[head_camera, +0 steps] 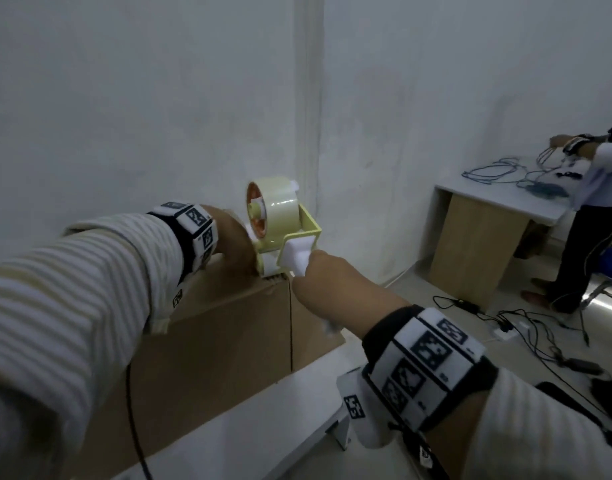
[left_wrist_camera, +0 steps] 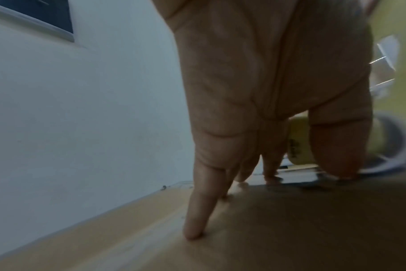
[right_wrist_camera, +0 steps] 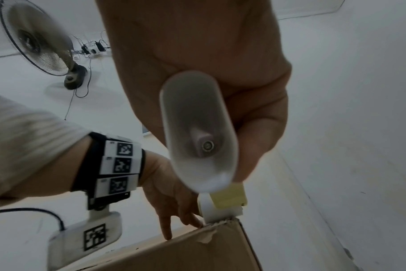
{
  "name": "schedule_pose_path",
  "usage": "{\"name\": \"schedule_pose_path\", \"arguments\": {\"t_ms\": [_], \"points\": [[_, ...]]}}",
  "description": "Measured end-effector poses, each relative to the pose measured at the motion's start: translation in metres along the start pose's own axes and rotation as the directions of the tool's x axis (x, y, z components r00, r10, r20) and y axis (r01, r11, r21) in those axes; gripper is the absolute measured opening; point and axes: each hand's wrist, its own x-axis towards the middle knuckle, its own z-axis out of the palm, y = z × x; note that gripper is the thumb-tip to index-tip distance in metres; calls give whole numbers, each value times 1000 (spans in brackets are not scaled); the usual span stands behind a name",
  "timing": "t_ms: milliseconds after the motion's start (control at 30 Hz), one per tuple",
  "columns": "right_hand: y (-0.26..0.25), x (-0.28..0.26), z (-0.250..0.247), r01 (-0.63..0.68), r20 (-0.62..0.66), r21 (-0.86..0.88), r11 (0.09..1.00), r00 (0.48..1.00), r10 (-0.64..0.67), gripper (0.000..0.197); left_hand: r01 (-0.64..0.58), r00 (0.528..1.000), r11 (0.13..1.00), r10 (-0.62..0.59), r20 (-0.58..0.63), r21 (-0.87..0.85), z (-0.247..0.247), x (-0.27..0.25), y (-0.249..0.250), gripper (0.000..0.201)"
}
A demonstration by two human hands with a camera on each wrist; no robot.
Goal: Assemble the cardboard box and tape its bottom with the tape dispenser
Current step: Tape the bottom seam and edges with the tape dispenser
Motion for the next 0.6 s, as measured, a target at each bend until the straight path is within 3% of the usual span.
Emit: {"name": "schedule_pose_path", "arguments": {"t_ms": [100,200,233,333,467,600], "points": [[-1,3,1,-12,10,-89,996,1000,13,35,17,998,992,-9,61,-123,19,-13,7,58],[2,2,4,47,-8,-162,986,999,-49,34,-44,990,959,80,119,-281,36,-7,-2,100],[3,0,5,62,-11,-194,979,998,-65,34,-76,990,954,107,95,-290,42,-4,-4,103],[8,-4,4,110,-37,-205,972,992,-120,29,-193,979,954,171,-113,-228,61,6,-5,92],[14,-14,6,115,-53,-195,974,990,-128,24,-268,942,931,198,-272,-249,79,18,-10,99],[22,-26,7,123,-71,-232,965,987,-143,28,-246,906,964,190,-379,-103,85,5,-2,60]]}}
